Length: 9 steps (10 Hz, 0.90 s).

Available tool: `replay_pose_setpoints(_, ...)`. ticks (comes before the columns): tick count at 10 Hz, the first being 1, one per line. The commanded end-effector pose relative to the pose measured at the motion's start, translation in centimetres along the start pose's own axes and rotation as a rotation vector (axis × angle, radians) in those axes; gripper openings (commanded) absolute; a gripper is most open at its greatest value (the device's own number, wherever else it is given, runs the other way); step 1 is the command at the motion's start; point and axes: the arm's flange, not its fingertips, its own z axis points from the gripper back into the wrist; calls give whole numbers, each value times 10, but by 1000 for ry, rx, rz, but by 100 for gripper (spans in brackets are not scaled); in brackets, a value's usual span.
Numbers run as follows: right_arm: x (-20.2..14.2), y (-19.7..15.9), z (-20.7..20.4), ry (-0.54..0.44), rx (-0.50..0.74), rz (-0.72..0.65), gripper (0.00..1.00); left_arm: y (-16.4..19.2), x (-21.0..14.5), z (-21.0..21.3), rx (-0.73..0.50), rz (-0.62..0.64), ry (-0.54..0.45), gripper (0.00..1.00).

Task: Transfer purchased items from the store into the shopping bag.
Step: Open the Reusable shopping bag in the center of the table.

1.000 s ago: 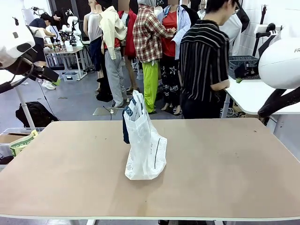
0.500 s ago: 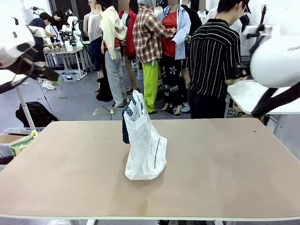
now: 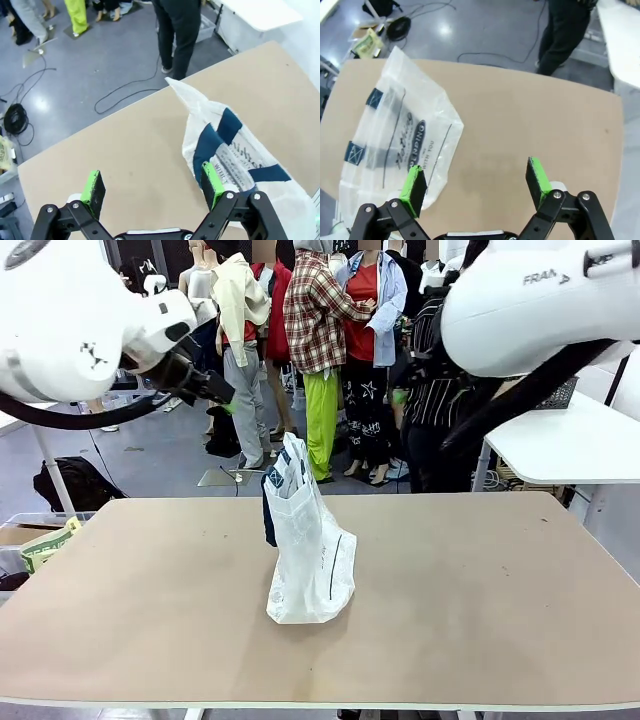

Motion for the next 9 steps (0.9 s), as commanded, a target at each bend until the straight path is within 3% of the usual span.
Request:
replay_pose_setpoints(1,-11,-20,6,-43,-48,9,100,-12,5,-9,-20,-9,3,100)
replay_pose_setpoints(5,12,65,-22,195,41,63,100,-43,23,-63,-70,54,89,100)
replay_pose_setpoints(9,16,121,-65,305,122,77,100,-65,37,-110,-153,32,206,100)
